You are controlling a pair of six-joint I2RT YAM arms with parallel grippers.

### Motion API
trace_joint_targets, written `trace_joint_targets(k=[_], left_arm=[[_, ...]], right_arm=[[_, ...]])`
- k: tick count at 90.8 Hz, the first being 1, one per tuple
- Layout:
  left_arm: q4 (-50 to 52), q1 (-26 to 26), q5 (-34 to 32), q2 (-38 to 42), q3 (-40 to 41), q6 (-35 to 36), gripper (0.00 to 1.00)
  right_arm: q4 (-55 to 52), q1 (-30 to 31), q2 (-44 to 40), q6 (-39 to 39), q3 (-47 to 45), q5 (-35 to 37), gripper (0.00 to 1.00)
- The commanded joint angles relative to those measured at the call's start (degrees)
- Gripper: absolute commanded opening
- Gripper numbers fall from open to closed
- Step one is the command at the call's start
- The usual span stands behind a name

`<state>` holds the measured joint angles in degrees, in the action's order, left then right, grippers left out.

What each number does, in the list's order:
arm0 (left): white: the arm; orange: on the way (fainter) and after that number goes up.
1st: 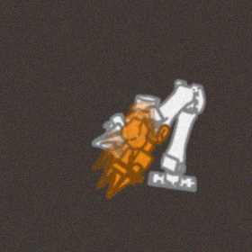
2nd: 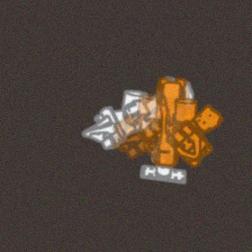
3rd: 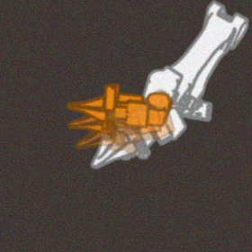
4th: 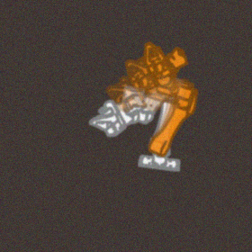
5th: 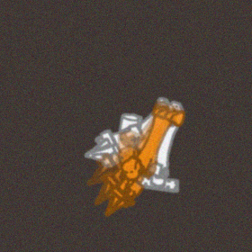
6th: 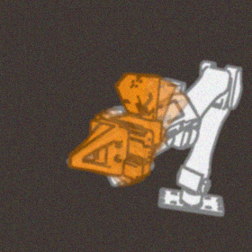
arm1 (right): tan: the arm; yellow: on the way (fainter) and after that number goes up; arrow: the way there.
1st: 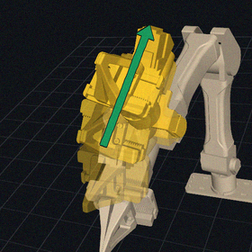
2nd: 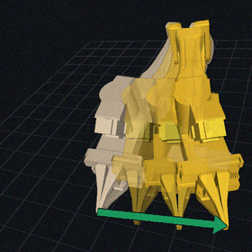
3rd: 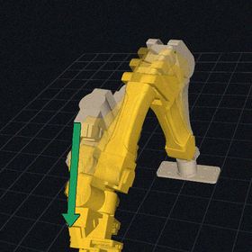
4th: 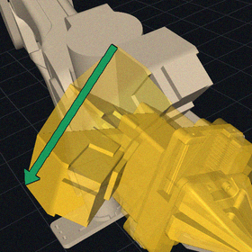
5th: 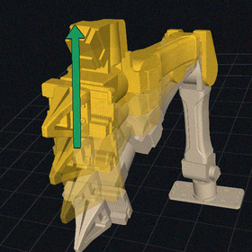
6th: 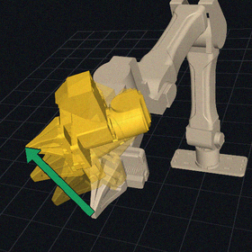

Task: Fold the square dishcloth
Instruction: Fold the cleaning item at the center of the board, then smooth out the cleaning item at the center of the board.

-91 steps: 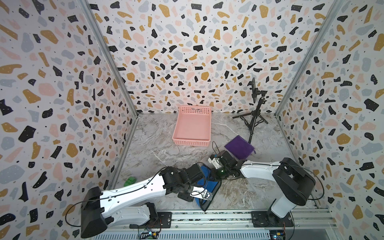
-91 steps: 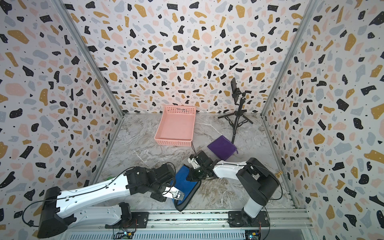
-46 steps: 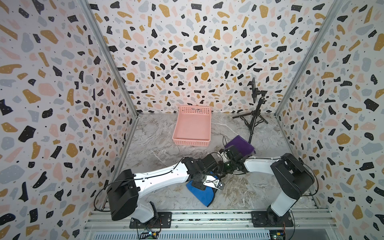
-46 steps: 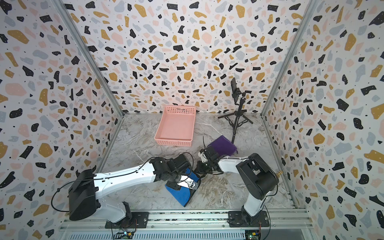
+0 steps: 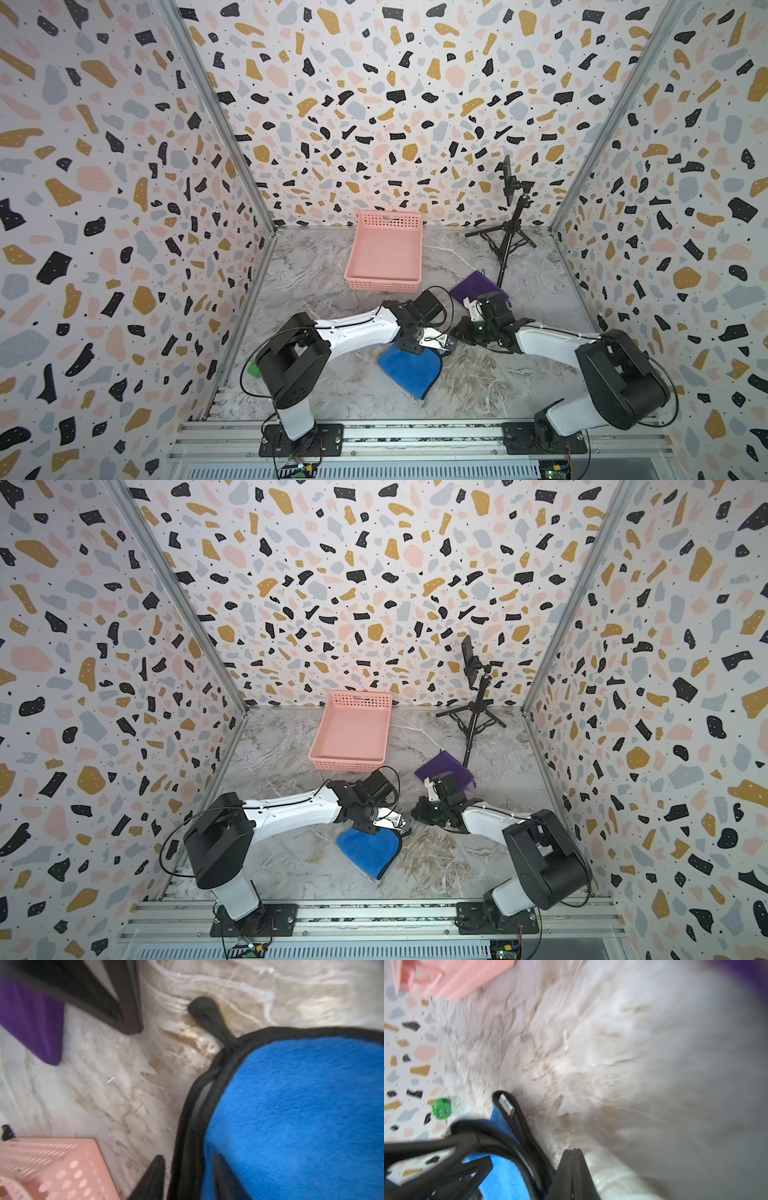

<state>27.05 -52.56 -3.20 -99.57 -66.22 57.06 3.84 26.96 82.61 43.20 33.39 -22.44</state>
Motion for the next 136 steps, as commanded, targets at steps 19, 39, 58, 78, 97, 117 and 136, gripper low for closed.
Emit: trace_joint_targets(k=[19,39,58,78,97,117,136], left_arm=[[0.8,1.8,0.8,7.1,2.5,-0.5,0.72],[-7.5,6.5,2.3,3.6,5.9,-6.8,0.46],[-12.0,8.1,-0.5,-4.0,4.2,-9.2,0.29],[-5.9,10.5,7.8,-2.8,0.5,-16.3,0.37],[-3.1,12.0,8.3,4.7,2.1,-19.3,0.59],[6.9,11.6,16.7,11.8,8.0,-19.5,0.56],[3.1,10.2,6.3,6.2,13.2,-18.2,0.48]], right_arm=[[-0.6,0.3,-7.7,0.5,-2.6,4.2,0.08],[2.0,2.2,-10.7,5.1,-4.2,0.1,0.03],[4.4,10.1,-19.7,12.4,-9.1,6.3,0.01],[14.1,18.7,-18.0,16.6,-12.3,10.6,0.01],[25.6,21.0,-6.3,18.6,-12.1,9.3,0.0],[32.6,21.3,3.0,19.0,-14.4,10.1,0.0],[25.2,22.1,-3.4,17.0,-14.8,14.4,0.01]])
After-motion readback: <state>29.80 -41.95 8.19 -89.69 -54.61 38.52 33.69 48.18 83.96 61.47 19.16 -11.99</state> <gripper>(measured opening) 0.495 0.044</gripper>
